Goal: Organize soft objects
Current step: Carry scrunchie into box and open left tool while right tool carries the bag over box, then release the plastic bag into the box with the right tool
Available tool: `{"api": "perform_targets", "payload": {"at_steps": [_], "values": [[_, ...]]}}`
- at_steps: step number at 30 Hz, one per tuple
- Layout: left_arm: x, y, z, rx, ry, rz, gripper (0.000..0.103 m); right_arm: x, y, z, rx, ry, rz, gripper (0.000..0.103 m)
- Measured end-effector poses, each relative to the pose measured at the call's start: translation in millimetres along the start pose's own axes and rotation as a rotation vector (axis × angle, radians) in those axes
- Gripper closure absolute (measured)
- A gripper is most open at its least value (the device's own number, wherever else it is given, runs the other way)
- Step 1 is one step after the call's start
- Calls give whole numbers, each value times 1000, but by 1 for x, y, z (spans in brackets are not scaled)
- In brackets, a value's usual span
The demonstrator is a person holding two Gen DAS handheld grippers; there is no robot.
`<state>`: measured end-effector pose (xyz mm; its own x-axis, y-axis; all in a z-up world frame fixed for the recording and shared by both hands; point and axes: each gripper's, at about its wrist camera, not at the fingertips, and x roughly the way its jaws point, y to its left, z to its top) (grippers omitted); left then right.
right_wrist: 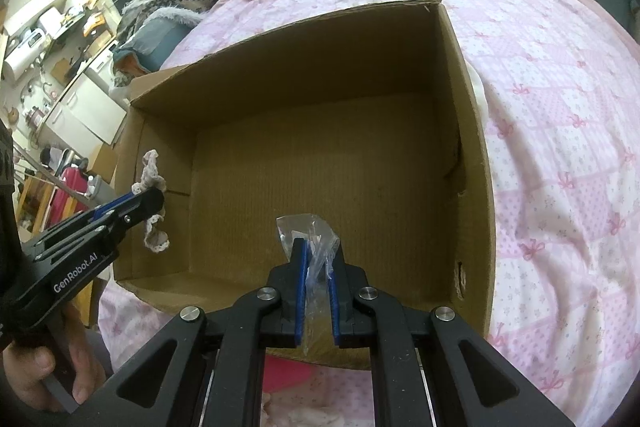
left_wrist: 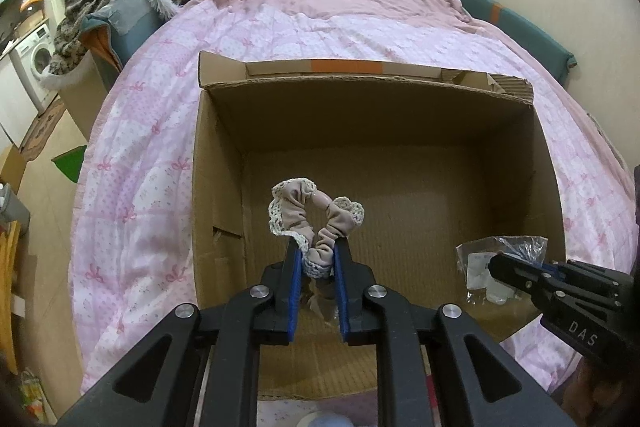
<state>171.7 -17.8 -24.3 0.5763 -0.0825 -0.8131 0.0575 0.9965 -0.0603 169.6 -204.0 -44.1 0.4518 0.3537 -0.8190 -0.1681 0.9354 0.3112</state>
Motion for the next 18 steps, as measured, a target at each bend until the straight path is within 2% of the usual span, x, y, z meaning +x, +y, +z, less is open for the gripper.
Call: {"api": "perform_targets", "payload": {"at_steps": [6, 11, 16, 18], "values": [[-1, -1, 0, 1, -5, -1, 80, 0, -1, 0, 8, -5, 2, 92], [-7, -3, -1, -2, -36, 25, 52, -2, -3, 0, 15, -13, 9, 92], [-13, -3, 2, -8, -56, 13, 43, -6, -5, 0, 17, -31, 11, 91], [-15, -4, 2, -2, -63, 18, 43, -9, -4, 0, 12, -46, 7, 87]]}}
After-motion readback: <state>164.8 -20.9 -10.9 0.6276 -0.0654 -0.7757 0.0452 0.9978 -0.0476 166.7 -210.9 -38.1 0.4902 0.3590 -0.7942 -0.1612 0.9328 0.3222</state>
